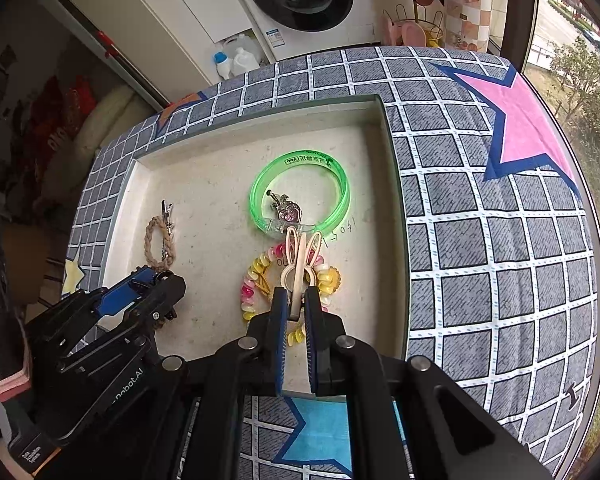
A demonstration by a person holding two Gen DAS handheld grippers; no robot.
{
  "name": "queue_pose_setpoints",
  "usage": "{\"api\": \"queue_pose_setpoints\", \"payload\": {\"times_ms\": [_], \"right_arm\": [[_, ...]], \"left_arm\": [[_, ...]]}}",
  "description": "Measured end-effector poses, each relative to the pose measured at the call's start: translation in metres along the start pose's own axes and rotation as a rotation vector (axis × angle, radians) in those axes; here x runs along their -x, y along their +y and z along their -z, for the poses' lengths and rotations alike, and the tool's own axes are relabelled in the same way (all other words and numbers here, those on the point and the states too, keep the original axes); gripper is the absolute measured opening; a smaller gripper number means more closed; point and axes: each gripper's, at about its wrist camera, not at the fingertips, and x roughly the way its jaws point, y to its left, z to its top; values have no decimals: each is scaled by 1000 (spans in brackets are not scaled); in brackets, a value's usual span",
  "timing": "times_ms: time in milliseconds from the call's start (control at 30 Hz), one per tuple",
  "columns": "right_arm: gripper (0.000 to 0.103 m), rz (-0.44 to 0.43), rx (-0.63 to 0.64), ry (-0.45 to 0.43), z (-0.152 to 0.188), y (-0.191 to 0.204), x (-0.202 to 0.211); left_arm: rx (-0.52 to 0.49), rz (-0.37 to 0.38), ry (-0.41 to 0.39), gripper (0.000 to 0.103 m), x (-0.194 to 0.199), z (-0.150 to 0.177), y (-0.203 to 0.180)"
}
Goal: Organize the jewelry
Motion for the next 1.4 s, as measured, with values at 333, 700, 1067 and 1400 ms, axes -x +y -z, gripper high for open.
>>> {"api": "queue_pose_setpoints", "payload": {"times_ms": [333,700,1067,1400], "right_arm": [[10,5,12,38,-2,-2,-16],[25,-25,-2,65,-2,-6,-21],[46,-88,-60,10,-6,-10,-3],[47,-101,-112,-8,-4,-15,15]], "left_arm": [[-9,-26,36,43,-16,3,-1],[-18,-51,59,44,-21,3,-4],[-2,-63,8,94,-4,-2,-1],[17,-57,3,94,16,3,6]]}}
